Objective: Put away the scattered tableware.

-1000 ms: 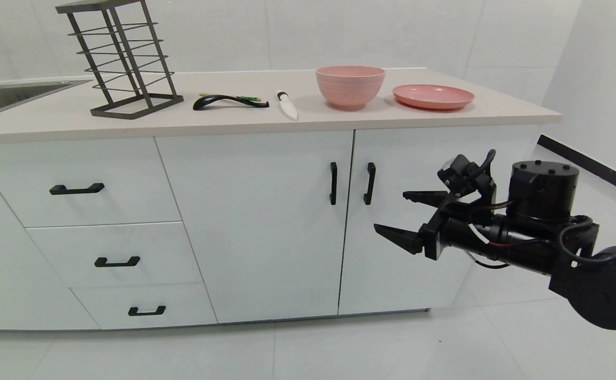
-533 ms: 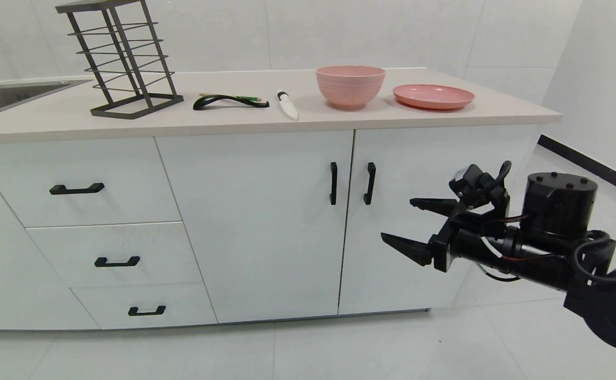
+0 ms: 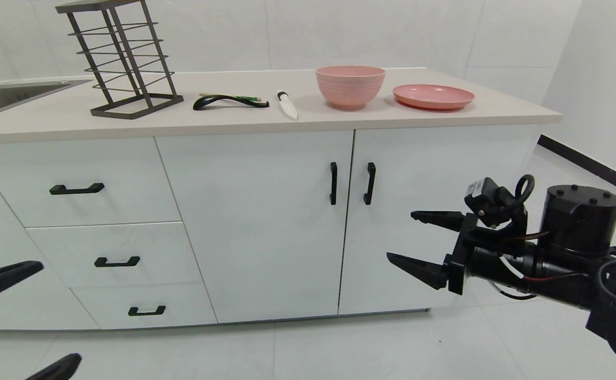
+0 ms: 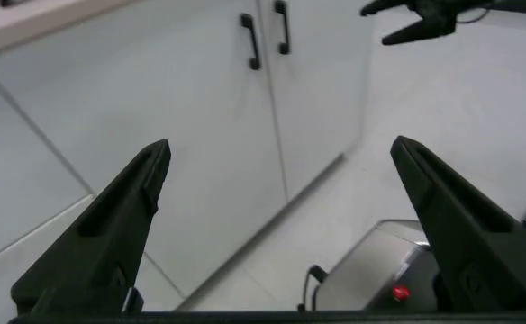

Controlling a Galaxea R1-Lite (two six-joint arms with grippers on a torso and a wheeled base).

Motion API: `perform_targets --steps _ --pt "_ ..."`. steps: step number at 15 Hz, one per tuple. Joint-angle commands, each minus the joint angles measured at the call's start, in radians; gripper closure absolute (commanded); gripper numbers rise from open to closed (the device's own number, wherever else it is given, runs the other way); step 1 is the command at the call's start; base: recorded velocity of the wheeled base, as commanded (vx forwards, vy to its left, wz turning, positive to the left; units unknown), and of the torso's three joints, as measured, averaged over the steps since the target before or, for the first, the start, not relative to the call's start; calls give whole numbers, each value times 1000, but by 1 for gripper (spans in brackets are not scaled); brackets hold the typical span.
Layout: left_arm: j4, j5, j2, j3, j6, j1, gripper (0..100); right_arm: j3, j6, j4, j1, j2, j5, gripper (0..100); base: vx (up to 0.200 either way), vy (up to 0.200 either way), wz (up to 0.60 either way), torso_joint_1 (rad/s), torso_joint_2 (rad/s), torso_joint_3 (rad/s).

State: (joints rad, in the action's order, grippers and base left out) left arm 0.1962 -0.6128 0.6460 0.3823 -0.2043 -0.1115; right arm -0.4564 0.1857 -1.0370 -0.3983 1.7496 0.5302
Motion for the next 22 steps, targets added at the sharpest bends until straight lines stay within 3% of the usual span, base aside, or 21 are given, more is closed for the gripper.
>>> perform_targets --steps 1,3,7,9,10,13,15,17,19,22 --pt "2 -4 178 44 0 -132 0 38 4 -41 -1 -16 56 0 0 0 0 0 0 0" --pt "28 1 281 70 -1 -191 0 39 14 -54 -2 -12 71 0 0 0 0 0 0 0" --pt "284 19 515 72 -1 -212 0 38 21 -55 1 5 63 0 0 0 0 0 0 0" --pt "384 74 595 76 -1 -228 0 30 24 -54 1 16 63 0 0 0 0 0 0 0" --pt "425 120 641 93 2 -270 0 19 23 -55 6 36 70 0 0 0 0 0 0 0" --pt "436 125 735 142 0 -353 0 -45 17 -57 16 93 73 0 0 0 0 0 0 0" --pt "442 94 808 191 8 -413 0 -94 14 -55 21 123 74 0 0 0 0 0 0 0" --pt "450 90 865 259 2 -419 0 -113 14 -57 33 149 79 0 0 0 0 0 0 0" --pt "473 42 943 316 0 -470 0 -159 15 -57 59 183 122 0 0 0 0 0 0 0" --pt "543 36 1040 368 -1 -514 0 -209 14 -75 96 228 186 0 0 0 0 0 0 0"
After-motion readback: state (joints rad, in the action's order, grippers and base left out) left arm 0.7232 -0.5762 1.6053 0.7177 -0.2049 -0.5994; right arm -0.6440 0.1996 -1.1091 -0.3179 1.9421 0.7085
